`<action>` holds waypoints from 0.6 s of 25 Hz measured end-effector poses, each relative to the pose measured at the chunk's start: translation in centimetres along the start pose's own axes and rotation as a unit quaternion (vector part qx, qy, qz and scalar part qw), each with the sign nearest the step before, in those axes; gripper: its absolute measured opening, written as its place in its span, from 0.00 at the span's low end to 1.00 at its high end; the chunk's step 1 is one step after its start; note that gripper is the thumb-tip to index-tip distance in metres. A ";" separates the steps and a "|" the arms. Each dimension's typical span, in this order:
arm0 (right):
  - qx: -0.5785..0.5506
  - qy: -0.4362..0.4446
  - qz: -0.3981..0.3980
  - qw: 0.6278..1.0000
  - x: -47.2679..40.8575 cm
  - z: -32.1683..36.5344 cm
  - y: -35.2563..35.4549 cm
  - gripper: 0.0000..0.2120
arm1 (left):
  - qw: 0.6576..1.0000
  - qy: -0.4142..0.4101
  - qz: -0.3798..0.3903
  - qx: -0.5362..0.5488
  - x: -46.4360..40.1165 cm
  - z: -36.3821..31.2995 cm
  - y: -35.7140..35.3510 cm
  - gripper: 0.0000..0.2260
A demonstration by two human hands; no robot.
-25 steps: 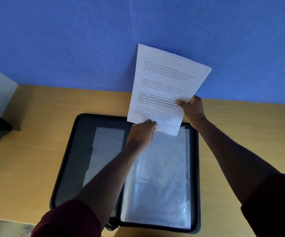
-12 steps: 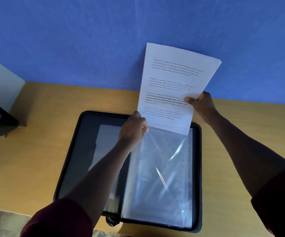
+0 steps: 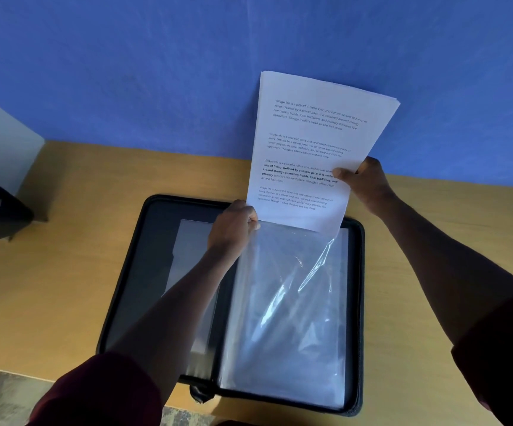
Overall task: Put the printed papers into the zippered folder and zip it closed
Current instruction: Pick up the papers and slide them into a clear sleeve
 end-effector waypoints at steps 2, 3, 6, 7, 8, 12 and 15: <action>0.008 0.006 0.002 1.000 -0.3 0.3 0.0 0.14 | 1.000 -0.009 0.000 0.000 0.0 -0.2 0.2 0.06; 0.012 0.009 0.005 1.000 -0.4 0.6 0.0 0.13 | 1.000 -0.015 -0.004 0.000 0.1 -0.2 0.2 0.06; 0.034 0.010 0.007 0.999 -0.7 0.8 -0.3 0.14 | 1.000 -0.005 -0.024 0.004 0.4 0.0 0.3 0.06; 0.045 0.008 0.006 0.999 -0.8 0.7 -0.4 0.15 | 1.000 0.001 -0.027 0.006 0.4 0.1 0.3 0.05; 0.056 0.009 0.005 0.998 -1.0 0.7 -0.4 0.15 | 1.000 0.004 -0.027 0.007 0.4 0.1 0.4 0.05; 0.081 0.009 0.005 0.997 -1.3 0.8 -0.3 0.15 | 1.000 0.002 -0.003 -0.010 0.3 0.2 0.7 0.03; 0.098 0.004 0.010 0.995 -1.5 1.1 -0.4 0.16 | 0.999 -0.013 0.026 -0.013 -0.1 0.4 0.9 0.03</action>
Point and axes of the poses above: each hand's wrist, its own x-axis away from the middle knuckle, its own y-axis out of the back of the hand, z = x × y, the point moved 10 cm from there along -x, towards the middle knuckle, and after that the axes turned 2 degrees about -y, right-handed, at the moved point
